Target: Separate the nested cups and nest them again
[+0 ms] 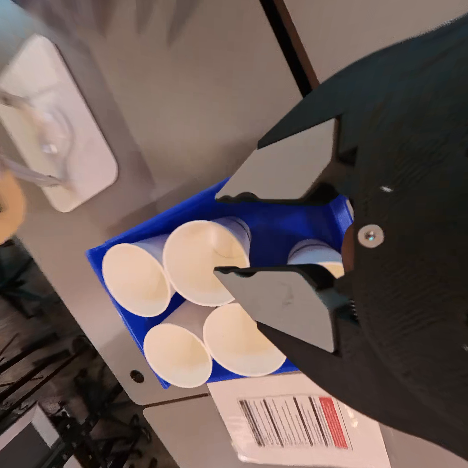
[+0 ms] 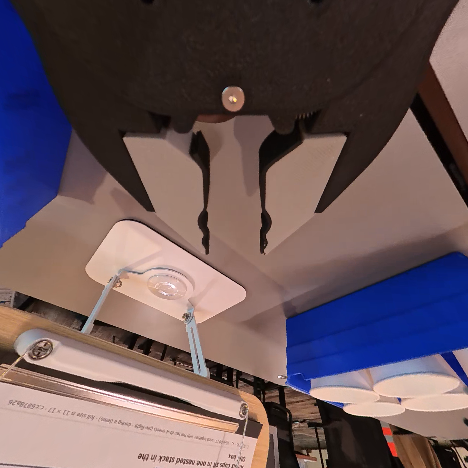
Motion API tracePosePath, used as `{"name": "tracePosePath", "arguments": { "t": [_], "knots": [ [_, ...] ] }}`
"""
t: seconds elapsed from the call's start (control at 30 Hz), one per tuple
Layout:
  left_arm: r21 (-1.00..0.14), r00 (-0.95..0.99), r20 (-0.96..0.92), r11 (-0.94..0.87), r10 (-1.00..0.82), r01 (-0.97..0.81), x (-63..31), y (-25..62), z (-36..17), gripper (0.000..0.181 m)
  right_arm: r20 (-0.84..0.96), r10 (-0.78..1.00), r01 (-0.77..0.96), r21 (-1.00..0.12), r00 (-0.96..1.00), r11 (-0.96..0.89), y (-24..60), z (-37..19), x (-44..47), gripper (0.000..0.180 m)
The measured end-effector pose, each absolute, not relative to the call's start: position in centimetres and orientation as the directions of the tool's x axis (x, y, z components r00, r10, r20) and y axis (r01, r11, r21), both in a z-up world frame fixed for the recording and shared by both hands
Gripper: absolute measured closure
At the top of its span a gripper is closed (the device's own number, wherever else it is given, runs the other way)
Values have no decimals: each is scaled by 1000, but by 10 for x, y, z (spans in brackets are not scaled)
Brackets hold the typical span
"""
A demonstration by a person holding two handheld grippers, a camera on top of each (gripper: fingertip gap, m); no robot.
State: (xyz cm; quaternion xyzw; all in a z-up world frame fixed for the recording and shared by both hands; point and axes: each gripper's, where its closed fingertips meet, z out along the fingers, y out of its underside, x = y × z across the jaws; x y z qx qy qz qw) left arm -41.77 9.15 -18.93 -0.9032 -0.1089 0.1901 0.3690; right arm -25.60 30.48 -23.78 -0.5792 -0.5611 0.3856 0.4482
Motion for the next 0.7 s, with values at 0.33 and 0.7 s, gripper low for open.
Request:
{"name": "tracePosePath", "arguments": {
  "t": [0.33,0.7],
  "knots": [
    [-554,902,-366,-833,230,-13,-432,96,-232,181,25,998,297,-955,57,7,303,-236,-255,143],
    [-442,744,-668,-815,21,-374,-375,114,-149,181,-95,991,218,-973,-96,-72,269,-211,-256,138]
  ]
}}
